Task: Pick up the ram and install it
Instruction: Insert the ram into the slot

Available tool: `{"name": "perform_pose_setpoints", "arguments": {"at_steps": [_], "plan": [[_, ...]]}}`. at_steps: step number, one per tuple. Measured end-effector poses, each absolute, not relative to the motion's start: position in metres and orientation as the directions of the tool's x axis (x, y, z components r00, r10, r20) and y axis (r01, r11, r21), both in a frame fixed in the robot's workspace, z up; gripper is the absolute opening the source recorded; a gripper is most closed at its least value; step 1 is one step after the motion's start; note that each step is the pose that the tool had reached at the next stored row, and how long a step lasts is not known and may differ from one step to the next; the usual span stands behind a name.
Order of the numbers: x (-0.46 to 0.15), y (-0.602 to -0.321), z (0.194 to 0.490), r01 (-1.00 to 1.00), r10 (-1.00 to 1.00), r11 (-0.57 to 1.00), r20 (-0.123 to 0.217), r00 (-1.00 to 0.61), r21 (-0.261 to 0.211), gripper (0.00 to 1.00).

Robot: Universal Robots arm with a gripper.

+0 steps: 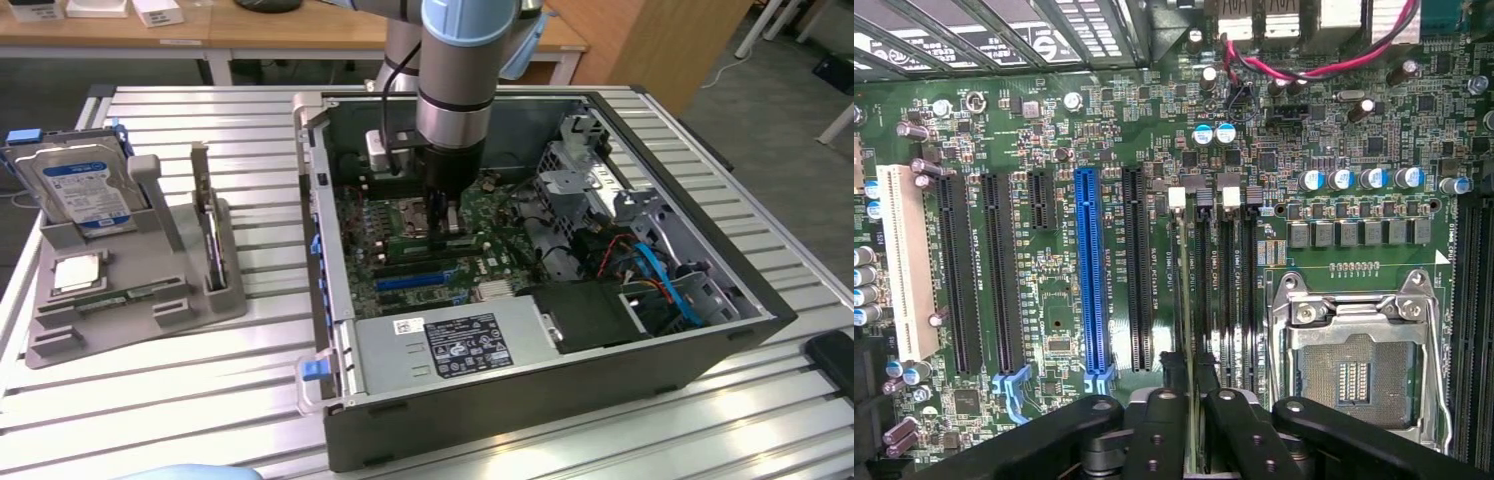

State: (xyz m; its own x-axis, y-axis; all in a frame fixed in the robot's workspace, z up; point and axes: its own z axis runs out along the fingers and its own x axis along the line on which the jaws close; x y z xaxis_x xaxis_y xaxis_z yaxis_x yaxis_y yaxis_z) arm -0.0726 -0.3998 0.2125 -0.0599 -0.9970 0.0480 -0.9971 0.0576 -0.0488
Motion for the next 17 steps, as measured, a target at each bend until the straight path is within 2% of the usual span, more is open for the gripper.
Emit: {"name": "perform_pose_setpoints", "arguments": {"at_steps": [3, 4, 5, 17], "plan": [[-0.0726, -0.3999, 0.2125, -0.997, -0.997, 0.058, 0.048, -0.06, -0.049, 0.26], [-0.0726, -0.3999, 0.2126, -0.997, -0.997, 0.058, 0.048, -0.06, -0.049, 0.26], [-0.0727, -0.3999, 0.2126, -0.997, -0.997, 0.058, 0.048, -0.06, -0.049, 0.33], [-0.0724, -0.3999, 0.2182, -0.997, -0.997, 0.058, 0.049, -0.06, -0.048, 0.33]]}}
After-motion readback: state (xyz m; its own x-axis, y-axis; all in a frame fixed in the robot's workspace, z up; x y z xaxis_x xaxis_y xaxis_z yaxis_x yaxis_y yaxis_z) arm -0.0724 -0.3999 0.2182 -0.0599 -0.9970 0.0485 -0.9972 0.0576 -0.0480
